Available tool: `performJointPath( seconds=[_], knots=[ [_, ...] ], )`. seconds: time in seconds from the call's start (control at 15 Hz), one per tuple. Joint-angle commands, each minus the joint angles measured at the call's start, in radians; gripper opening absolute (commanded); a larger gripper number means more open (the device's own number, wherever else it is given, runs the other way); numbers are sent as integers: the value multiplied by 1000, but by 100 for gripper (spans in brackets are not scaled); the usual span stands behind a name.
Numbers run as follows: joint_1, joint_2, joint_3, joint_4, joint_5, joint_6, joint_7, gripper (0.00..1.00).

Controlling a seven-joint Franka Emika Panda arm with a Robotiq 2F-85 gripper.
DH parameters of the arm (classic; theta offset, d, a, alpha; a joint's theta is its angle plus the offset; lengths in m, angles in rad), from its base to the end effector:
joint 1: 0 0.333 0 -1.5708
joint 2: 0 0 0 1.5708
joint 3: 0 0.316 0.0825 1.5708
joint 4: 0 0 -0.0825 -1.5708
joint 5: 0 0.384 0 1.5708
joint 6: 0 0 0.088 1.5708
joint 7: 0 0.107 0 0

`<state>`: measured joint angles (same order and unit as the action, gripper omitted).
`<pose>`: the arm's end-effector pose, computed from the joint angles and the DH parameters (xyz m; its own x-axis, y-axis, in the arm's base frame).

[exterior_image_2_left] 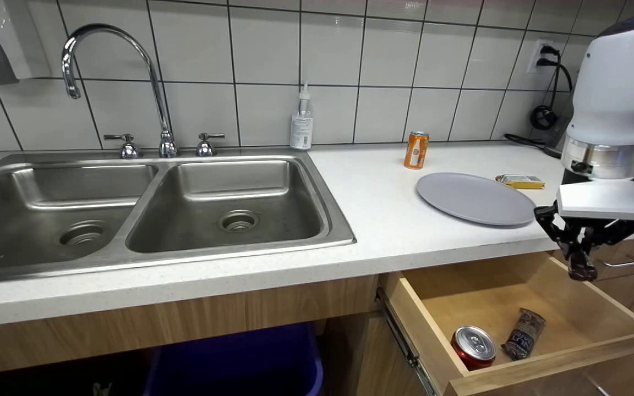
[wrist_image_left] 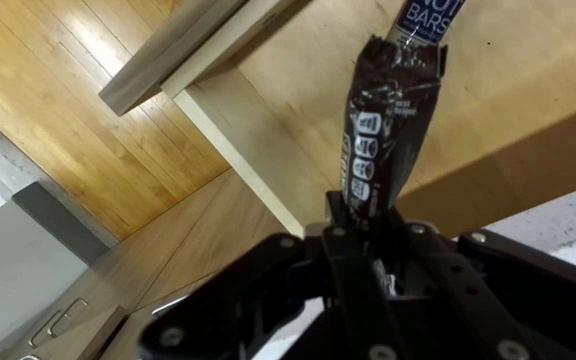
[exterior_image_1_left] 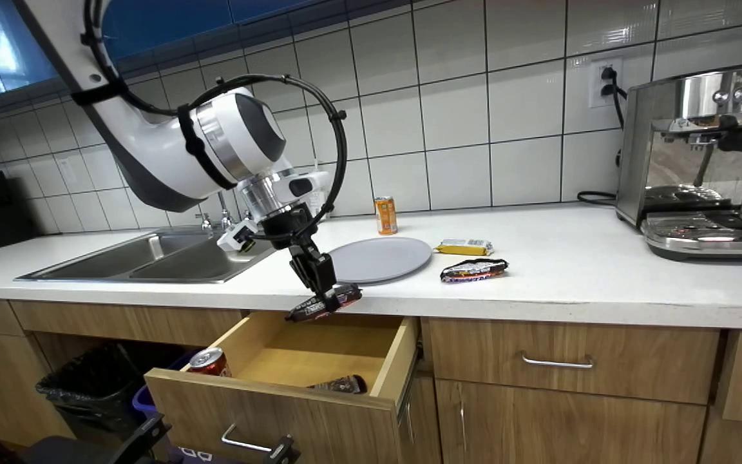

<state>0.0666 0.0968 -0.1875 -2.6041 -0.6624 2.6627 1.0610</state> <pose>0.4284 -0.0360 0.2150 0.8335 -0.5223 0.1803 -0.5523 -0.7965 0.2459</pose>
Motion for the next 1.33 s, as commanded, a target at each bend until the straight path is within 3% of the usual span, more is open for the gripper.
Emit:
performJointPath(
  seconds=[0.0, 0.73, 0.8, 1.27],
  knots=[
    [-10, 65, 28, 24, -52, 26, 75, 4],
    [74, 265, 6, 119, -72, 93, 279, 4],
    [79, 272, 5, 120, -72, 92, 288, 35],
    [79, 230, -8, 78, -83, 117, 302, 85]
  ],
)
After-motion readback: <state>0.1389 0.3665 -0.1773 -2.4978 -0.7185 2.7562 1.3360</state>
